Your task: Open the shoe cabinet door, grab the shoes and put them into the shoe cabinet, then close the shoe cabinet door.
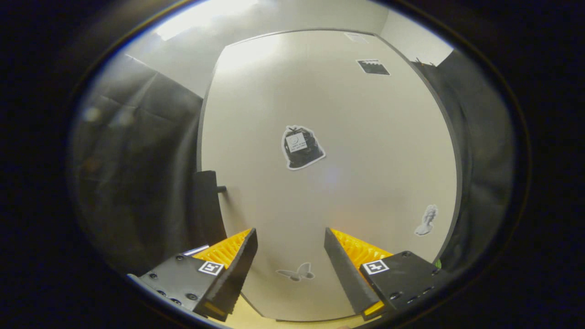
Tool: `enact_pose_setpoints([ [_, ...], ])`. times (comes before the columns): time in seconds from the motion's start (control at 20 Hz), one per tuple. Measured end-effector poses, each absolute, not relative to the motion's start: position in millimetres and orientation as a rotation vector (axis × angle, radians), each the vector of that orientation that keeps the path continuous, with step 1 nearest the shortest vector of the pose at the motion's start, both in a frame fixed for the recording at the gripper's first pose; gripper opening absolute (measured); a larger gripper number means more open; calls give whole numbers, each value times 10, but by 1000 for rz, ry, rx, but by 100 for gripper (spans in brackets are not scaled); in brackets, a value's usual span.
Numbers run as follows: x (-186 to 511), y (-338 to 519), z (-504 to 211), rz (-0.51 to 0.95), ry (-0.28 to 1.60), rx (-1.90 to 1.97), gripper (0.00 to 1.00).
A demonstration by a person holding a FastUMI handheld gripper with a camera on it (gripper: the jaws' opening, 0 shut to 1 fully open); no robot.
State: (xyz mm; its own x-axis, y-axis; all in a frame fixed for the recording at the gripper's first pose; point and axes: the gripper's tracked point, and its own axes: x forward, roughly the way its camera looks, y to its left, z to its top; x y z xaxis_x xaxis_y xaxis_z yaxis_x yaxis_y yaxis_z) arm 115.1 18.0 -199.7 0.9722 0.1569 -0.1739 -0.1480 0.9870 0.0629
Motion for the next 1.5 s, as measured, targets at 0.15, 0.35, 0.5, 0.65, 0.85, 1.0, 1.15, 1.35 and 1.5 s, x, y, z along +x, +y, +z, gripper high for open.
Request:
enact_pose_setpoints([
  [0.15, 1152, 176, -2014, 151, 182, 42, 94],
  [0.35, 1150, 183, -2021, 142, 175, 18, 94],
  [0.5, 1164, 182, -2021, 136, 187, 24, 94],
  [0.65, 1160, 154, -2037, 133, 207, 41, 94],
  [0.85, 1029, 33, -1881, 109, 187, 27, 94],
  [1.0, 886, -152, -1617, 88, 147, 26, 94],
  [1.15, 675, -442, -1303, 72, 115, 3, 94],
  [1.35, 346, -949, -857, 50, 58, -34, 94],
  [1.5, 141, -1444, -603, 40, 29, -16, 95],
])
